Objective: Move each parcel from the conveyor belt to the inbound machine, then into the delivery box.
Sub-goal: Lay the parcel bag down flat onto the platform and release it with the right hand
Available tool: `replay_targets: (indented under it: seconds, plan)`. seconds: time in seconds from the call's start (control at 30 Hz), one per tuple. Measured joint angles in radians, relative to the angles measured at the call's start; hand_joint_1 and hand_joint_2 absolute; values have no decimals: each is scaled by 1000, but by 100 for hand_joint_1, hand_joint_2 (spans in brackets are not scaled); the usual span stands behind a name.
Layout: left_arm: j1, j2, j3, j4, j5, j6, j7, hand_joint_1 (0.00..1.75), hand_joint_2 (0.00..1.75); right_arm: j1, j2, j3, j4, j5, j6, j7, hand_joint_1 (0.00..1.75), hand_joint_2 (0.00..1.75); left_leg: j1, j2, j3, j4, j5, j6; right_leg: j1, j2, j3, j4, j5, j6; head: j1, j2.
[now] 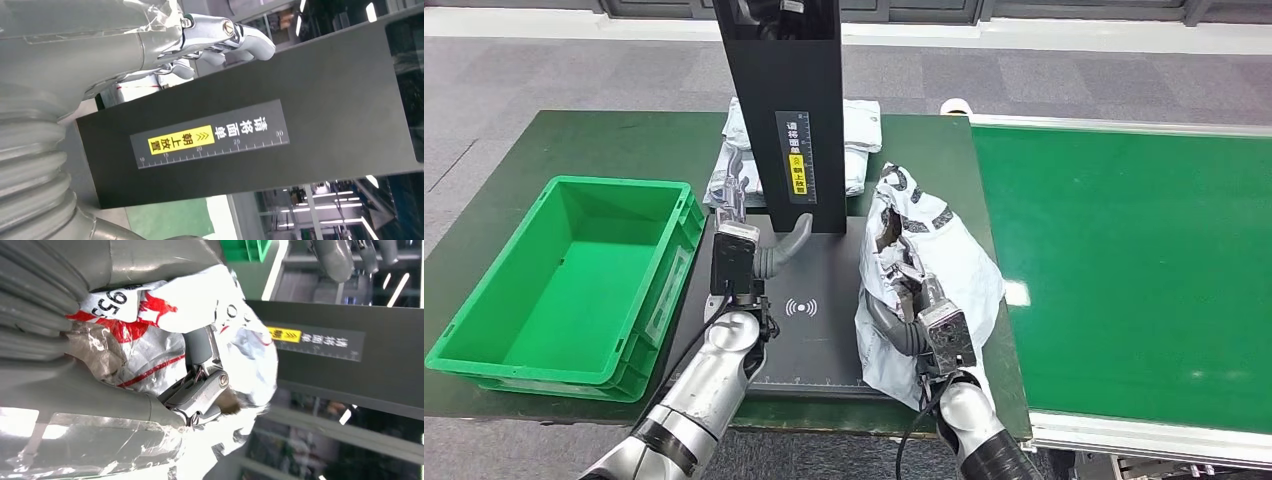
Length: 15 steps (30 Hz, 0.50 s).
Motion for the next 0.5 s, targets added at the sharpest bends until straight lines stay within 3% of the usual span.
replay_targets:
  seconds: [0.27, 0.5]
  plan:
    - [0, 0, -30, 0, -4, -5, 0, 0, 175, -67, -5, -35, 125, -131, 175, 34, 0, 0, 0, 0, 0, 0, 0, 0, 0, 0, 0, 0, 0, 0, 0, 0]
    - [1, 1, -50, 0, -4, -5, 0, 0, 175, -91, -11, -47, 206, -161, 249, 44, 0, 0, 0, 0, 0, 0, 0, 0, 0, 0, 0, 0, 0, 0, 0, 0]
